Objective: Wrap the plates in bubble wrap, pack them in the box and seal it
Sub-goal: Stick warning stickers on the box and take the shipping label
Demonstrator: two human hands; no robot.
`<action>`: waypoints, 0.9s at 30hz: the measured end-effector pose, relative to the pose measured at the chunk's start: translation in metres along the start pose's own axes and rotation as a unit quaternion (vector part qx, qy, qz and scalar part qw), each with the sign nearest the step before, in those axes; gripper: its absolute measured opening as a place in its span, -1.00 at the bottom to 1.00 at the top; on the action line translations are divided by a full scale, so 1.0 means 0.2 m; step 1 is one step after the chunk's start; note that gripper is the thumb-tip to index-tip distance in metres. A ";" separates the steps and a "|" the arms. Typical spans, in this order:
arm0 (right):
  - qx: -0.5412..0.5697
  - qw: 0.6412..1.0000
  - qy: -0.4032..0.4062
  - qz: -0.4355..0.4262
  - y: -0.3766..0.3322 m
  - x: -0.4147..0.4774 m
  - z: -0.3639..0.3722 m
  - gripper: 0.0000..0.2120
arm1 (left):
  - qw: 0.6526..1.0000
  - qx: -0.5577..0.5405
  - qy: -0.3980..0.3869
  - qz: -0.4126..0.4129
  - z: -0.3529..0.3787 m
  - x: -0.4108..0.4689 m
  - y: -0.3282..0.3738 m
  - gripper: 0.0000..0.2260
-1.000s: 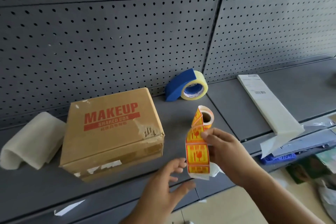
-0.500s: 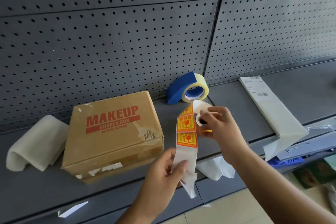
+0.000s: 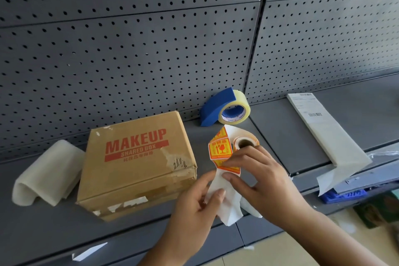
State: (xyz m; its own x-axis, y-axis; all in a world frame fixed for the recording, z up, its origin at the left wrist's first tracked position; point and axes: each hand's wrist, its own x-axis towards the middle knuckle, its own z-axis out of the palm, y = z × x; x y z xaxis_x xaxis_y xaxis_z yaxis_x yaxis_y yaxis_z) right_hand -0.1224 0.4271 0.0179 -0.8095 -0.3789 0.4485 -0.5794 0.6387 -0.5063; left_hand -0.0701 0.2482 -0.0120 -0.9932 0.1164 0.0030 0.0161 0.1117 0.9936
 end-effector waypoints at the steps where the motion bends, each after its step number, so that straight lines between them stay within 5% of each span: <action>1: -0.001 1.000 -0.004 -0.008 0.00 0.00 0.00 -0.78 | 1.000 0.018 -0.004 0.003 0.00 0.00 -0.01 -0.70; 6: 0.018 0.999 -0.022 -0.018 -0.01 0.02 -0.02 -0.77 | 0.988 0.154 -0.002 0.016 -0.05 0.00 -0.03 -0.74; 11: -0.039 0.998 -0.020 -0.039 -0.02 0.02 -0.03 -0.76 | 0.985 0.169 -0.029 0.013 -0.04 -0.01 -0.02 -0.68; 18: 0.038 0.990 -0.001 0.136 0.04 0.06 -0.06 -0.90 | 0.987 0.157 -0.026 0.012 -0.05 0.00 -0.02 -0.63; 27: 0.069 0.961 0.086 0.254 0.19 0.19 -0.22 -0.75 | 0.980 0.177 -0.077 -0.056 -0.06 -0.01 -0.04 -0.61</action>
State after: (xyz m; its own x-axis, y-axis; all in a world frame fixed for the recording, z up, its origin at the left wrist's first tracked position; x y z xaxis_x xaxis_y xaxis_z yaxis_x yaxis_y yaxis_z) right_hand -0.1705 0.4660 0.0490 -0.9703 0.0821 0.2276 -0.1309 0.6130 -0.7791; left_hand -0.0702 0.2362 -0.0189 -0.9622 0.2283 -0.1486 -0.0265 0.4647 0.8851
